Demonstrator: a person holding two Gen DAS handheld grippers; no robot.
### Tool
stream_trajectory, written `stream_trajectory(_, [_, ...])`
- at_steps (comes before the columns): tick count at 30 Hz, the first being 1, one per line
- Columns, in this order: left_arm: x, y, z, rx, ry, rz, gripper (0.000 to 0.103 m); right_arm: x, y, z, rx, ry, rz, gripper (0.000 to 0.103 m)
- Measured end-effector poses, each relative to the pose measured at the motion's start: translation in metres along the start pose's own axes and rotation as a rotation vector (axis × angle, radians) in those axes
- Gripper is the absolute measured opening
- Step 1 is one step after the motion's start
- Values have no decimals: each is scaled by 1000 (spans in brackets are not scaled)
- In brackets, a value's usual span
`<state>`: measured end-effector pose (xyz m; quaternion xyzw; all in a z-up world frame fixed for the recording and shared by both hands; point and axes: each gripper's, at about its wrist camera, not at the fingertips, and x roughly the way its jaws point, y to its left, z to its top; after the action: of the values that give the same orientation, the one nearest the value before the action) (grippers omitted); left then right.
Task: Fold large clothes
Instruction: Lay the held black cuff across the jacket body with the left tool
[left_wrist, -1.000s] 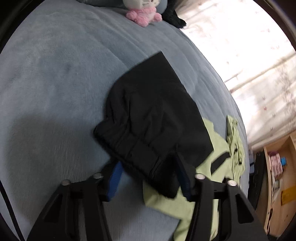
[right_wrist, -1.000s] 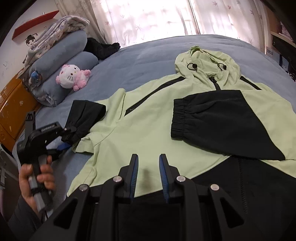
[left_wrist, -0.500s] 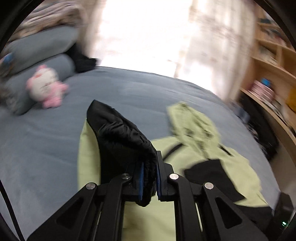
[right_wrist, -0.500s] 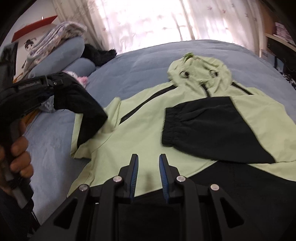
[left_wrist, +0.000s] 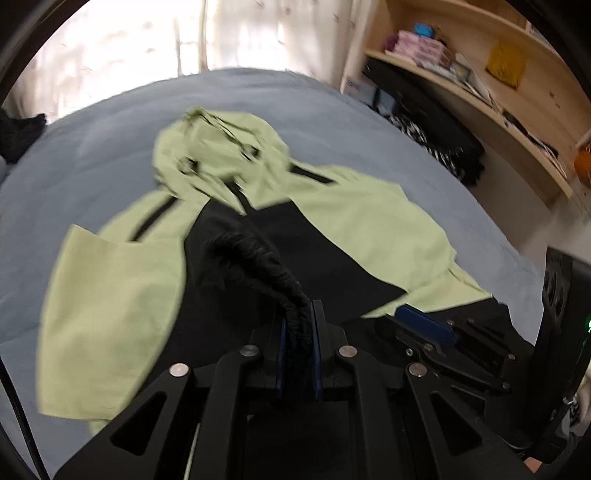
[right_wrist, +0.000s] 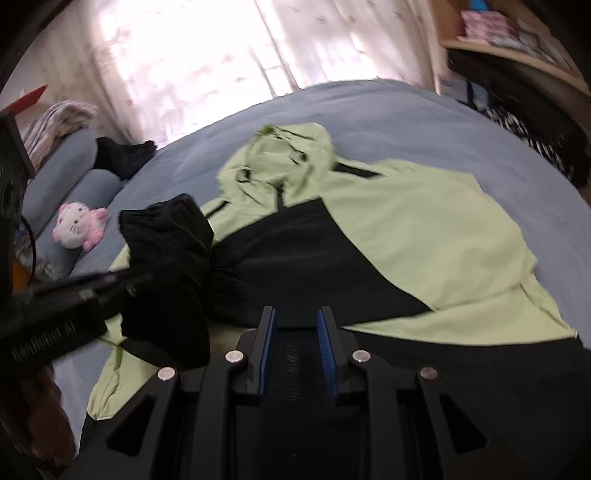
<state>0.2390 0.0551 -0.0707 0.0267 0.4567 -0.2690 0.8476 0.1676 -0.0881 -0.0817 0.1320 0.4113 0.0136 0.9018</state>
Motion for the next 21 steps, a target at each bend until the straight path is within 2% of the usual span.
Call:
stream_trajectory(3, [13, -5, -5, -17, 27, -19, 26, 8, -11, -3, 28, 41, 9, 23])
stream_trajectory(5, [15, -1, -7, -50, 31, -34, 50, 11, -14, -6, 32, 62, 27, 23])
stream_trajectory(6, [12, 3, -8, -74, 23, -34, 55, 12, -14, -6, 34, 71, 40, 23])
stream_trajectory(10, [-6, 21, -12, -153, -25, -25, 57, 18, -17, -6, 68, 101, 87, 23])
stream_trajectory(13, [-25, 38, -16, -179, -67, 13, 58, 22, -20, -5, 106, 117, 125, 24])
stream_trajectory(15, [-41, 50, -24, -191, -94, 69, 58, 25, -22, -3, 133, 132, 153, 39])
stream_trajectory(16, [-46, 56, -28, -197, -102, 97, 59, 26, -24, -3, 148, 140, 172, 52])
stream_trajectory(17, [-53, 64, -35, -205, -108, 133, 61, 29, -29, -2, 179, 154, 204, 57])
stream_trajectory(21, [-69, 91, -61, -249, -105, 243, 61, 34, -43, 1, 232, 178, 216, 57])
